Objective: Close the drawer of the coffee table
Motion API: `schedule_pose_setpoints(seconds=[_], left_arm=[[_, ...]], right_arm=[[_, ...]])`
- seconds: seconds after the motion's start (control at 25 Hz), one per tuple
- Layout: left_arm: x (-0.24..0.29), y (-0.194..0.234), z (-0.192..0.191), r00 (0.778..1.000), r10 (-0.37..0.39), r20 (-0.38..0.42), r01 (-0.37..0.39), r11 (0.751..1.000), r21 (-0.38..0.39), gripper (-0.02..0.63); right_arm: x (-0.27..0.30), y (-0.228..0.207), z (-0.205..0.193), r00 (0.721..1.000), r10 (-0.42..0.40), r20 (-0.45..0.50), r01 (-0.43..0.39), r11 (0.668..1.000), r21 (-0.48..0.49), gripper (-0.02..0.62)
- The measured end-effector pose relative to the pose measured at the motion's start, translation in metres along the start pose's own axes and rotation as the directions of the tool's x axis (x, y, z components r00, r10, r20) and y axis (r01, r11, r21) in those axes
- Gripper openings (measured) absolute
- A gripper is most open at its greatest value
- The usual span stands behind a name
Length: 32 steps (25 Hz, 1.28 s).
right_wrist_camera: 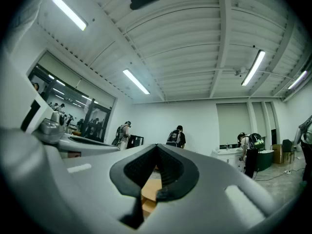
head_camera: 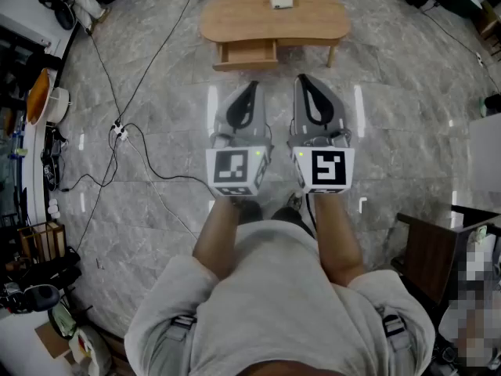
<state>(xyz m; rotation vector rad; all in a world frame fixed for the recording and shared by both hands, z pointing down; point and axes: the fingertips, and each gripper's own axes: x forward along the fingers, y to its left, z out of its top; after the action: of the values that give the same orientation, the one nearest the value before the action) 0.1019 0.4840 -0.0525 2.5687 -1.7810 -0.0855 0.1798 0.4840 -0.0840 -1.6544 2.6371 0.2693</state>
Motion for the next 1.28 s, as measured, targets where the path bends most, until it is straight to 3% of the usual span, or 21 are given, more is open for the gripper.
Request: schedule_pose_setpoints(seconds=[0.48,0.96,1.28], left_arm=[[0.002,0.067,-0.019,1.000,0.009,-0.029,-0.010,1.000,-0.026,0.020],[-0.010,0.167,-0.028,0.999,-0.026,-0.045,0.025,0.999,-0.042,0.021],[0.004,0.190,-0.054,0.995,-0.065,-0.077,0.059,0.995,-0.081,0.020]], right_arm=[[0.047,0.045,-0.016,1.000,0.002,-0.016,-0.002,1.000,-0.004,0.006],[0.097,0.109,-0.024,0.997,-0.068,-0.048,0.067,0.997,-0.032,0.007],[0.115,0.114,-0.041,0.991,-0.109,-0.083,0.104,0.993,-0.060,0.006]])
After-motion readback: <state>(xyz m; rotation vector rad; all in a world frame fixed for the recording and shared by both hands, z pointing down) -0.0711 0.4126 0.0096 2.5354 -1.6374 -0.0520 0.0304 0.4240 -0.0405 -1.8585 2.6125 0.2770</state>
